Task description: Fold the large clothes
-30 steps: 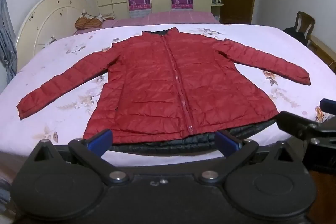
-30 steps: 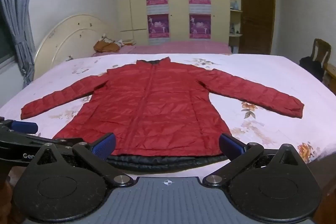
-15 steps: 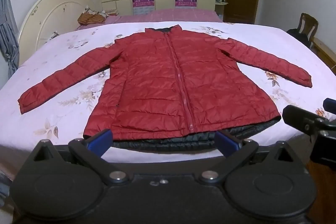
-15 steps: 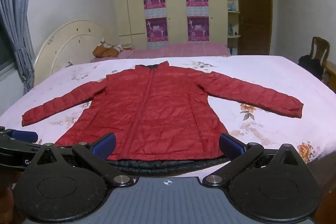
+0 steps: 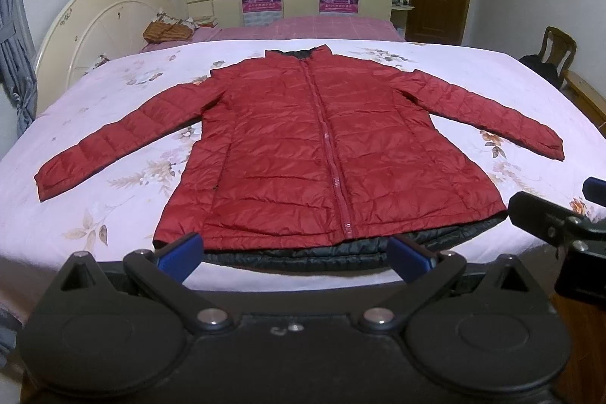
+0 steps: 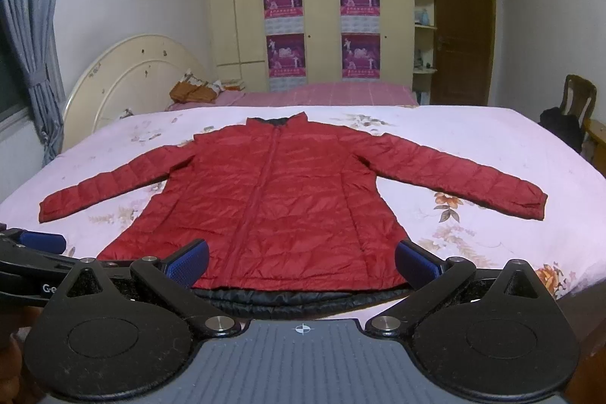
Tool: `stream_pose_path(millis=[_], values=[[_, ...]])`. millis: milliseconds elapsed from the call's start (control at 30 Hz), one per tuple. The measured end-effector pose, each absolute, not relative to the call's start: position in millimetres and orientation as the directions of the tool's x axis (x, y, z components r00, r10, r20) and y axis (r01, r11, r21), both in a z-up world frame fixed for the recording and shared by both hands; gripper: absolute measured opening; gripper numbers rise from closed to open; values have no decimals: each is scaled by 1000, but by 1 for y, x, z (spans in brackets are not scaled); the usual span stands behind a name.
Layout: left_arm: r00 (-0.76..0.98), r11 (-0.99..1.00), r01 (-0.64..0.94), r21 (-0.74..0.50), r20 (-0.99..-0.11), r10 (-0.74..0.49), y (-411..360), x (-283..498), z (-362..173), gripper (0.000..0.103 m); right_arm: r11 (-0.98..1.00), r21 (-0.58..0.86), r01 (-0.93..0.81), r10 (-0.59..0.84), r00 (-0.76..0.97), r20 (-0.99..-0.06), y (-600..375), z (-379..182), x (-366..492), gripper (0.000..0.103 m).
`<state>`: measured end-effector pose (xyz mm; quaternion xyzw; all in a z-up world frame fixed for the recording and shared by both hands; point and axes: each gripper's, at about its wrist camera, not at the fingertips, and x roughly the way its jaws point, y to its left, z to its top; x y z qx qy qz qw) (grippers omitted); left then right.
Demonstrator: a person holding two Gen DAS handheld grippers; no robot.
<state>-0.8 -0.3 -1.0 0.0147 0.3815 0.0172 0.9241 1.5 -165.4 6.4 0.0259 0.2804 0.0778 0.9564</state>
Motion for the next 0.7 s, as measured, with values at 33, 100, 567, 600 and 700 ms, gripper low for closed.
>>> stream_pose_path(millis=[33, 100, 567, 600, 700], values=[[708, 999, -21, 40, -705, 43, 0, -1, -1, 103, 987, 93, -134, 163, 831, -532, -166, 6, 1, 103], [708, 999, -22, 39, -705, 43, 1, -1, -1, 103, 987, 94, -133, 162, 831, -533, -166, 6, 2, 103], [704, 999, -33, 32, -709, 46, 8, 1, -2, 103, 987, 90, -133, 160, 828, -537, -159, 4, 7, 103], [704, 999, -34, 30, -709, 45, 10, 2, -2, 103, 987, 90, -134, 161, 827, -539, -158, 4, 8, 103], [703, 999, -35, 31, -709, 47, 12, 3, -3, 103, 987, 89, -135, 162, 826, -539, -156, 4, 9, 103]])
